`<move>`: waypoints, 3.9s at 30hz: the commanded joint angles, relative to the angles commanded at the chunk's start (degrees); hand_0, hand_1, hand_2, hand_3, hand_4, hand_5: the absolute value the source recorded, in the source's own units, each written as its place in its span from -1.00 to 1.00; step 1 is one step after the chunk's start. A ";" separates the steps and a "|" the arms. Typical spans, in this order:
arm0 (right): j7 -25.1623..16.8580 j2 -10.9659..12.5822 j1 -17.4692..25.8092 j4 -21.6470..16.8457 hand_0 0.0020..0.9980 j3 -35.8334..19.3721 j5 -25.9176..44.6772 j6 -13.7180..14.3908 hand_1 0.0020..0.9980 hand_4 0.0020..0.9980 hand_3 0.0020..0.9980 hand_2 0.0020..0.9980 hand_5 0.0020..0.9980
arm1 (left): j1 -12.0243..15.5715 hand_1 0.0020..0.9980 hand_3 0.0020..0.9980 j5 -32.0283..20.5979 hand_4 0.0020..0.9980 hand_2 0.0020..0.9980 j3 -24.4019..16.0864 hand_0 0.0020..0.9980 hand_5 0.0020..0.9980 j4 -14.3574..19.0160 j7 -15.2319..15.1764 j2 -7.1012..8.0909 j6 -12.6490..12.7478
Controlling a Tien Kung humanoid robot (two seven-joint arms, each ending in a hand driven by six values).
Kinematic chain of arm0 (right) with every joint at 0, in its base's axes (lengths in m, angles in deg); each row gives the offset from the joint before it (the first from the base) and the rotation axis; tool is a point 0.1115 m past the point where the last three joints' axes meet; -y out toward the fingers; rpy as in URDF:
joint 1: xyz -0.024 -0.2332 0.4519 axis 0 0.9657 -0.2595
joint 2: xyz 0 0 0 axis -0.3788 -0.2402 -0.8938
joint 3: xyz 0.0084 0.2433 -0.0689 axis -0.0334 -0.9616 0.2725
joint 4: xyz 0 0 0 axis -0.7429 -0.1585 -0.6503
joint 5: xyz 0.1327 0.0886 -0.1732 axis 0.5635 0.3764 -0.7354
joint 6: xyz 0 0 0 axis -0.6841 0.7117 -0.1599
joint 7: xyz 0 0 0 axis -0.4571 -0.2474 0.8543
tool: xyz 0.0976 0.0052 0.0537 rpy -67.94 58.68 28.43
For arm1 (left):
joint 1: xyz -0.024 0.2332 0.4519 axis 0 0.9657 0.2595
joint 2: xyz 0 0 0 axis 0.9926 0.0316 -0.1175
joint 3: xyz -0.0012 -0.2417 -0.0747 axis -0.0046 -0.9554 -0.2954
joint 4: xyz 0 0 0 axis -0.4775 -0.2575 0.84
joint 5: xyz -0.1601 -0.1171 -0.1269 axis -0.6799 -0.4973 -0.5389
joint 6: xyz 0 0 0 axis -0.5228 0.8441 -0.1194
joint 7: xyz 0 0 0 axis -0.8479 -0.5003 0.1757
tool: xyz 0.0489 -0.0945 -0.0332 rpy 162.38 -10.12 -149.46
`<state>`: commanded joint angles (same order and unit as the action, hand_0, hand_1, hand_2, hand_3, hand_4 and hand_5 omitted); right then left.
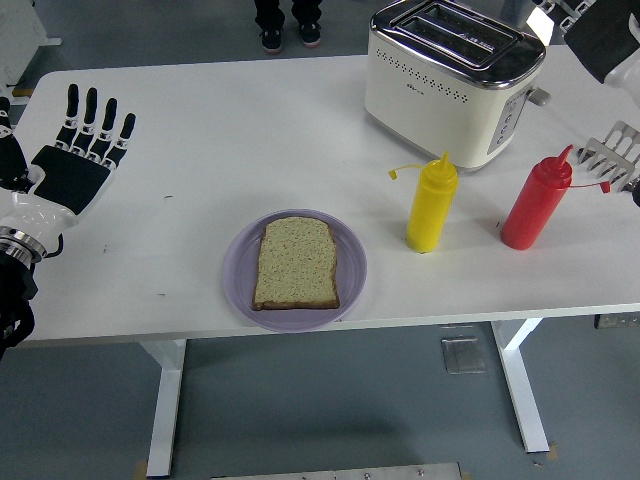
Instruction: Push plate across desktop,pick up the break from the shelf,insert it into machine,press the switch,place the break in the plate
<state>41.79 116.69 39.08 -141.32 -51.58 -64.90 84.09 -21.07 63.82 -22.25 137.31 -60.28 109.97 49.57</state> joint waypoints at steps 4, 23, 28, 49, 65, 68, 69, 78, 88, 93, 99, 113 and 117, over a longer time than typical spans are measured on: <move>0.68 -1.12 4.29 -0.02 0.61 -4.63 1.95 -0.10 0.48 0.41 0.41 0.43 -0.21 | 0.13 0.49 0.38 -1.16 0.64 0.40 0.46 0.60 1.00 -0.09 0.24 -0.62 0.08; 3.51 -4.78 11.74 -1.13 0.65 -8.53 4.09 -1.79 0.54 0.45 0.52 0.53 -0.14 | 0.63 0.49 0.41 -2.58 0.63 0.41 0.67 0.60 1.00 -1.02 0.78 -1.45 -0.12; 3.58 -4.97 11.74 -1.01 0.66 -8.49 3.97 -1.84 0.54 0.46 0.53 0.53 -0.12 | 0.64 0.51 0.43 -2.54 0.63 0.42 0.48 0.60 1.00 -1.42 0.93 -1.46 -0.17; 3.39 -5.24 10.26 -0.46 0.67 -8.28 3.36 -1.42 0.55 0.49 0.53 0.54 -0.03 | -0.96 0.51 0.45 -2.62 0.62 0.43 1.46 0.60 1.00 -2.26 0.59 -0.98 0.43; 3.56 -5.38 9.93 -0.50 0.67 -7.80 2.80 -1.44 0.55 0.49 0.54 0.54 -0.03 | -2.09 0.51 0.45 -2.39 0.62 0.43 1.83 0.60 1.00 -3.18 -0.05 -0.96 1.15; 3.60 -5.44 9.99 -0.51 0.67 -7.83 2.75 -1.45 0.55 0.50 0.54 0.55 -0.03 | -2.18 0.51 0.45 -2.36 0.62 0.43 1.85 0.61 1.00 -3.22 -0.04 -1.03 1.20; 3.62 -5.45 10.01 -0.52 0.67 -7.84 2.74 -1.45 0.55 0.50 0.54 0.55 -0.03 | -2.20 0.51 0.45 -2.36 0.62 0.43 1.85 0.61 1.00 -3.23 -0.04 -1.04 1.21; 3.73 -5.51 10.11 -0.48 0.67 -7.96 2.71 -1.36 0.56 0.48 0.54 0.55 -0.05 | -2.32 0.51 0.46 -2.58 0.62 0.44 1.72 0.61 1.00 -3.30 -0.05 -1.11 1.28; 3.86 -5.55 10.29 -0.30 0.67 -7.79 2.74 -1.25 0.56 0.47 0.54 0.55 -0.06 | -2.30 0.51 0.46 -2.67 0.62 0.44 1.73 0.61 1.00 -3.29 0.04 -1.19 1.27; 3.91 -5.55 10.42 -0.19 0.67 -7.58 2.70 -1.24 0.56 0.45 0.54 0.55 -0.08 | -2.31 0.51 0.46 -2.75 0.62 0.44 1.71 0.61 1.00 -3.29 0.07 -1.24 1.26; 3.95 -5.57 10.61 -0.09 0.67 -7.52 2.62 -1.26 0.55 0.45 0.54 0.55 -0.08 | -2.33 0.51 0.46 -2.85 0.62 0.45 1.71 0.61 1.00 -3.28 0.11 -1.25 1.24; 4.09 -5.65 10.73 -0.01 0.67 -7.31 2.31 -1.29 0.55 0.44 0.54 0.54 -0.10 | -2.34 0.52 0.47 -2.48 0.62 0.45 1.77 0.62 1.00 -3.20 0.15 -1.28 1.24; 4.08 -5.68 10.75 0.09 0.67 -7.23 2.15 -1.25 0.55 0.43 0.54 0.54 -0.11 | -2.38 0.52 0.47 -2.23 0.62 0.45 1.84 0.62 1.00 -3.18 0.11 -1.31 1.26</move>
<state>45.87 111.01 49.83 -141.23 -58.82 -62.75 82.84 -23.45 61.58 -20.41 134.13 -60.17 108.66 50.82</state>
